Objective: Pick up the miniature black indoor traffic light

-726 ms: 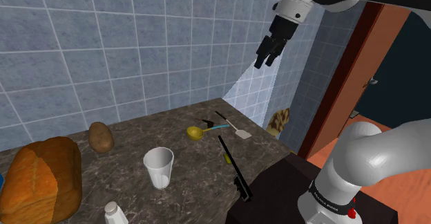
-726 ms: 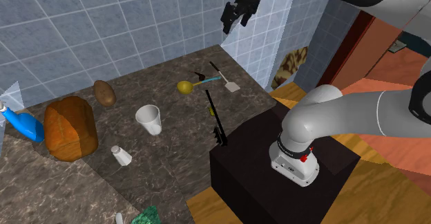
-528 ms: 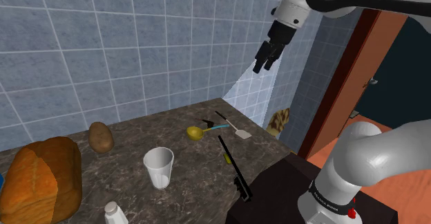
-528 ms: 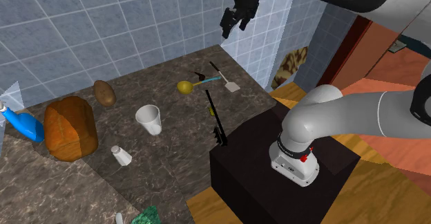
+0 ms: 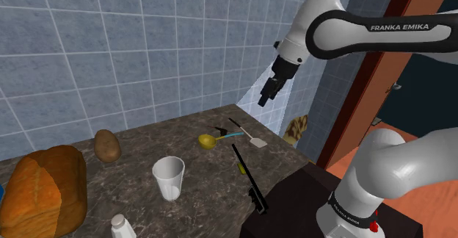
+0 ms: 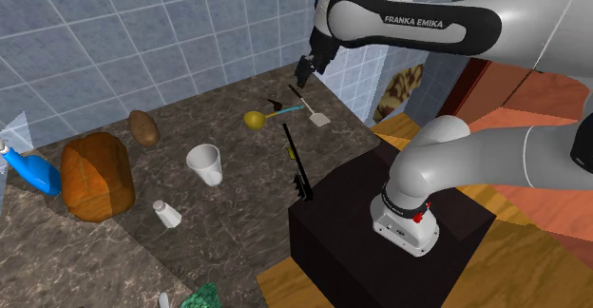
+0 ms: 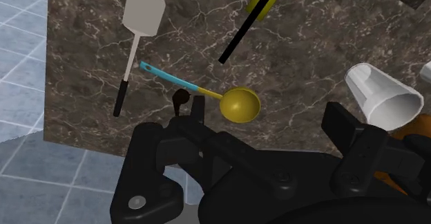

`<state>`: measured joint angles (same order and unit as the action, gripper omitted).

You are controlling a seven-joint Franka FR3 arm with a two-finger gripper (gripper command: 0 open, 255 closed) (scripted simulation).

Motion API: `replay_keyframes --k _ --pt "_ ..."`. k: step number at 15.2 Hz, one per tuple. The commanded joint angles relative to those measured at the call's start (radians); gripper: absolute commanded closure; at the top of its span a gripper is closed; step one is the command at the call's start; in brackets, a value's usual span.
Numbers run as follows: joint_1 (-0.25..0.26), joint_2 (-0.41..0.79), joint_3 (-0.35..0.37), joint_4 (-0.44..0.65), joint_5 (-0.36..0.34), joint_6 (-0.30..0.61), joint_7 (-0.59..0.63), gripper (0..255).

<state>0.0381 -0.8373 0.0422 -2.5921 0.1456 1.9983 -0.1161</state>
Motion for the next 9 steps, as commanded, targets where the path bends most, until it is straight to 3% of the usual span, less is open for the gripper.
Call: replay_keyframes --k 1,9 --pt "0.016 -0.002 0.009 -0.076 0.011 0.078 -0.017 0" --pt "0.092 0.108 0.041 -0.281 0.064 0.401 -0.087 0"
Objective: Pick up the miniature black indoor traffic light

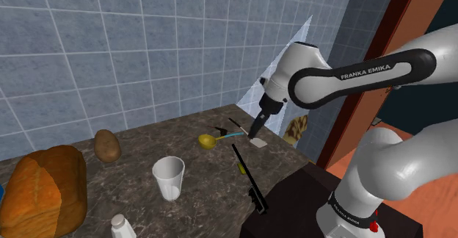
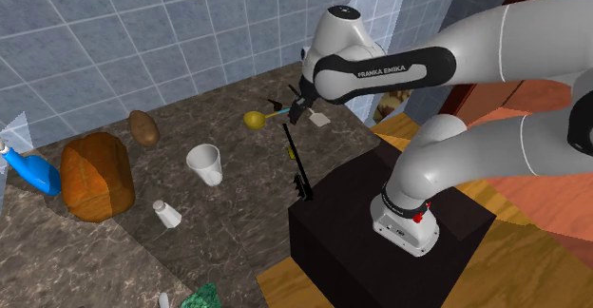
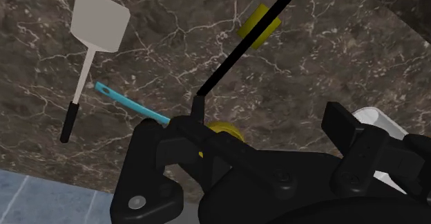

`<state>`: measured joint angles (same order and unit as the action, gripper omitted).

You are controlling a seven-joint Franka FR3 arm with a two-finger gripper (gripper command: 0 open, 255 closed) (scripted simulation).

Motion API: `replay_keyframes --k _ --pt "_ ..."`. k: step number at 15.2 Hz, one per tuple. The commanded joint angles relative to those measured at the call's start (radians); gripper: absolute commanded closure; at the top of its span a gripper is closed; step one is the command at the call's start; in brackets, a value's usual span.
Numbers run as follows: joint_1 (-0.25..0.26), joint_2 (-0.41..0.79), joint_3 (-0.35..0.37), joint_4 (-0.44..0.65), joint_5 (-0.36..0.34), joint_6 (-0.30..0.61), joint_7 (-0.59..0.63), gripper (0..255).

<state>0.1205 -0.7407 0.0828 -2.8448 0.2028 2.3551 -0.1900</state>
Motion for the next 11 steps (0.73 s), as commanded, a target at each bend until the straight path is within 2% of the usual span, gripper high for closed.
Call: replay_keyframes --k 1,6,9,11 --pt "0.021 0.037 0.004 -0.048 0.015 0.09 -0.023 0" --pt "0.093 0.216 0.006 -0.12 0.068 0.346 -0.084 0" --pt "0.163 0.364 -0.017 -0.138 0.122 0.515 -0.141 0" --pt "0.184 0.402 -0.029 -0.139 0.14 0.555 -0.158 0"
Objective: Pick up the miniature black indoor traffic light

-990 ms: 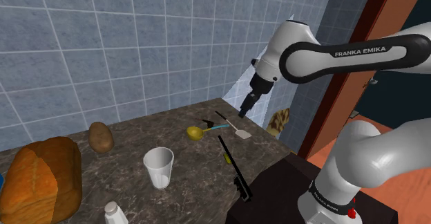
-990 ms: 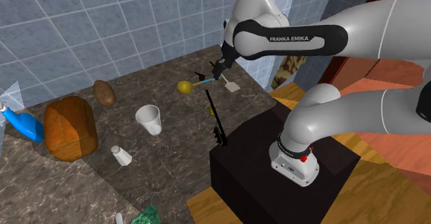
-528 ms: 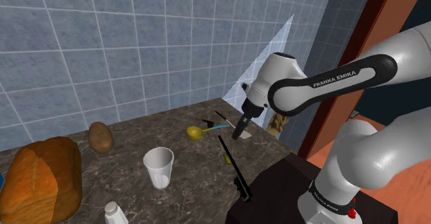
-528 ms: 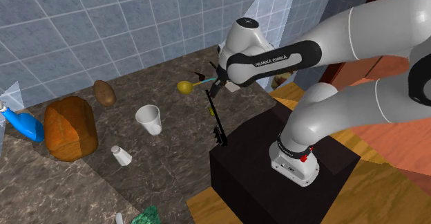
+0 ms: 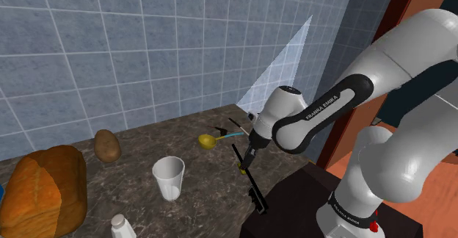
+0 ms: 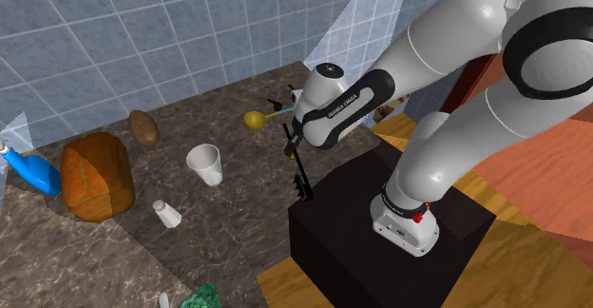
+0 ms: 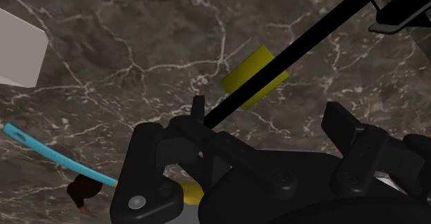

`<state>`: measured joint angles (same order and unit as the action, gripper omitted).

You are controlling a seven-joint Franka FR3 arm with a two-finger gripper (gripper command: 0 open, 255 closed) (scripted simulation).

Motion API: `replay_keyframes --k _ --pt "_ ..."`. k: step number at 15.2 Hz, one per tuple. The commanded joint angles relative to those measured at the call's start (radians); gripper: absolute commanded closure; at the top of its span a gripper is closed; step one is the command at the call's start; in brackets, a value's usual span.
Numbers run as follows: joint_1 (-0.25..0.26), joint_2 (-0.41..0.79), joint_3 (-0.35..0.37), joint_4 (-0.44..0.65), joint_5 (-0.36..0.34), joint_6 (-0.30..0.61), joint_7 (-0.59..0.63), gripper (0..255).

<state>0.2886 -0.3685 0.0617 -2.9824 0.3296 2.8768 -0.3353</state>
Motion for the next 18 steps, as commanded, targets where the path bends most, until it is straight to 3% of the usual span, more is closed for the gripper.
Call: replay_keyframes --k 1,5,6,8,9,18 --pt "0.029 0.051 -0.018 -0.003 0.026 0.056 -0.024 0" --pt "0.11 0.143 -0.078 0.0 0.103 0.148 -0.087 0" --pt "0.165 0.18 -0.119 0.005 0.154 0.183 -0.128 0" --pt "0.165 0.18 -0.12 0.005 0.153 0.183 -0.128 0" --pt "0.165 0.18 -0.119 0.005 0.153 0.182 -0.126 255" --pt "0.165 0.18 -0.12 0.005 0.153 0.183 -0.128 255"
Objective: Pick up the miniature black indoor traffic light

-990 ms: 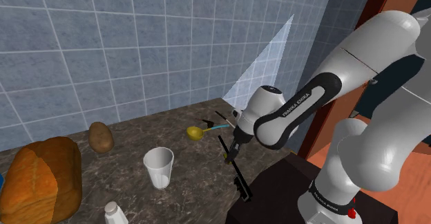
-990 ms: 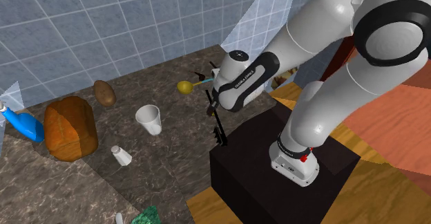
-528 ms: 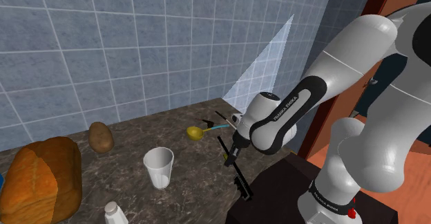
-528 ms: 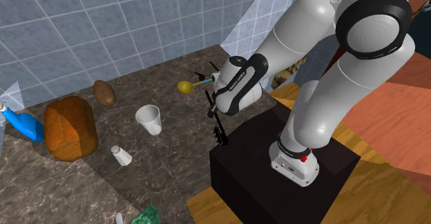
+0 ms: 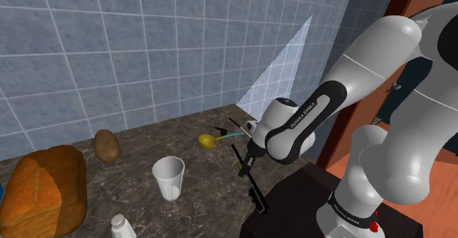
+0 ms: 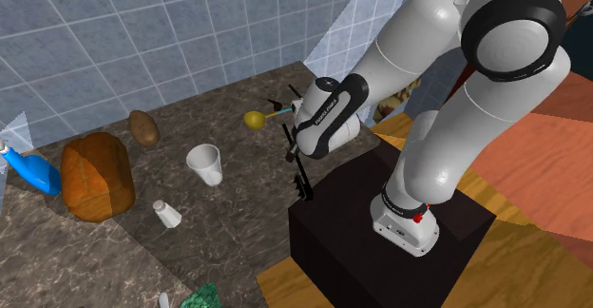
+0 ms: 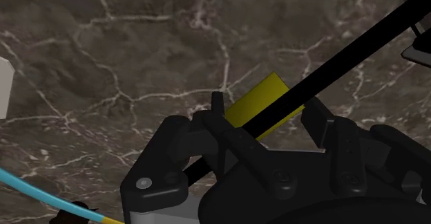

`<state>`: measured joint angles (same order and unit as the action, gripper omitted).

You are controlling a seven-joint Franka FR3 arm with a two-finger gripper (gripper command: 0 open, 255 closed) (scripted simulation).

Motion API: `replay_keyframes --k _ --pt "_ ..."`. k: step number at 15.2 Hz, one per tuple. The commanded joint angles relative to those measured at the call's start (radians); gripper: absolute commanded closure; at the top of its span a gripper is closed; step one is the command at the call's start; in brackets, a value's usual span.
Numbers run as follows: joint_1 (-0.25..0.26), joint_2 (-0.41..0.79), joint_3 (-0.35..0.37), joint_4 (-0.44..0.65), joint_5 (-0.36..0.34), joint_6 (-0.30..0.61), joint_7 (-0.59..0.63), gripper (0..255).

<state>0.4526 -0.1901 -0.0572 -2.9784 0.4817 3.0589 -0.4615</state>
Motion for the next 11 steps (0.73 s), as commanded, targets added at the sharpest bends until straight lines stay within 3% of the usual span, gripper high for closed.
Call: replay_keyframes --k 1,5,11 --pt "-0.036 -0.022 0.027 -0.003 -0.034 -0.021 0.027 255" --pt "-0.127 -0.114 0.095 -0.007 -0.118 -0.112 0.096 255" --pt "-0.189 -0.24 0.138 0.003 -0.179 -0.249 0.148 255"
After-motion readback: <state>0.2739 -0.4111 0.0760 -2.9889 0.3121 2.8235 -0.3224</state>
